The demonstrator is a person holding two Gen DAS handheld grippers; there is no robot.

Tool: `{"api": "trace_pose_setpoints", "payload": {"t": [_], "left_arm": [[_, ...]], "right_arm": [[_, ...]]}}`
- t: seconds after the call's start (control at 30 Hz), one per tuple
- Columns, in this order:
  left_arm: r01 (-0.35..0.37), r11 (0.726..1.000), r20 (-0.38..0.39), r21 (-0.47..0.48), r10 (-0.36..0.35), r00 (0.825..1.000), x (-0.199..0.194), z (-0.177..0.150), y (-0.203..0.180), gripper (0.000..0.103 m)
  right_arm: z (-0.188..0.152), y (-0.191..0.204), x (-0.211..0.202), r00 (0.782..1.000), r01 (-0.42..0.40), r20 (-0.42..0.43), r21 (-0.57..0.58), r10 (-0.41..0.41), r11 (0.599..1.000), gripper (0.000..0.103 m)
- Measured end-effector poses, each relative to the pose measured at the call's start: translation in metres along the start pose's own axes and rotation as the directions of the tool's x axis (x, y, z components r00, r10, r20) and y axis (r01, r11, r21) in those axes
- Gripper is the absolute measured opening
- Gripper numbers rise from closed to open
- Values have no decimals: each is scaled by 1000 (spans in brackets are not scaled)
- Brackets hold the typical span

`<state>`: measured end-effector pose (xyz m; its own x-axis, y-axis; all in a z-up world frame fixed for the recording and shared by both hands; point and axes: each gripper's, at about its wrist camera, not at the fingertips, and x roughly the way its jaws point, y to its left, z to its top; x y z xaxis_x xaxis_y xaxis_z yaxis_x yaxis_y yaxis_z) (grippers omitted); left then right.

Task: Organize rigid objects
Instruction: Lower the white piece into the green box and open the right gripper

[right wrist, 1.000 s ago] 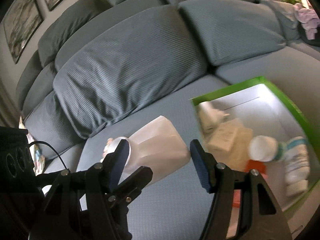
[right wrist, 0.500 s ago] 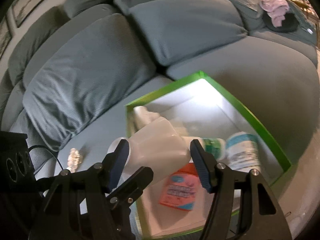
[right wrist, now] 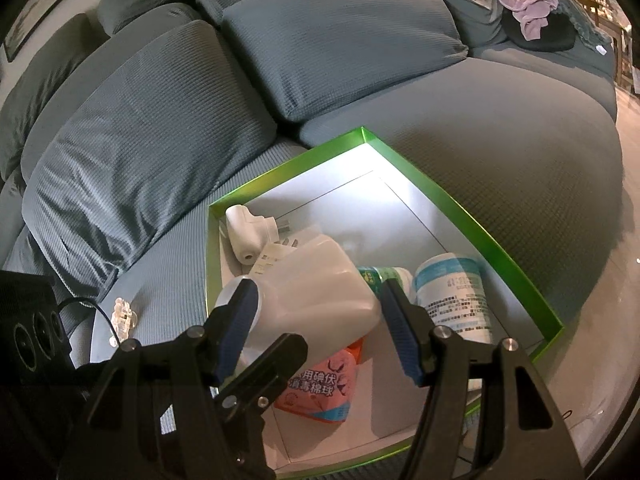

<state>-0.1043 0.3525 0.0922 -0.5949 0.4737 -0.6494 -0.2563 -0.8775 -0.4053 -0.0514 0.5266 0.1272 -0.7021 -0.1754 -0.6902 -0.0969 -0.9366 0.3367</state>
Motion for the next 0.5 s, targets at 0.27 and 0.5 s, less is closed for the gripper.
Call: {"api": "trace_pose_setpoints", "payload": {"t": [0.27,0.5], "left_arm": [[-117,993,52,-6,118,992,-32,4,14,54],[-339,938,100,-77,345,933,-80,1,54,73]], "right_arm": [[3,6,-4,1000,-3,16,22,3,1000,84],[2,24,-13,998,11,64,7,-11,1000,89]]}}
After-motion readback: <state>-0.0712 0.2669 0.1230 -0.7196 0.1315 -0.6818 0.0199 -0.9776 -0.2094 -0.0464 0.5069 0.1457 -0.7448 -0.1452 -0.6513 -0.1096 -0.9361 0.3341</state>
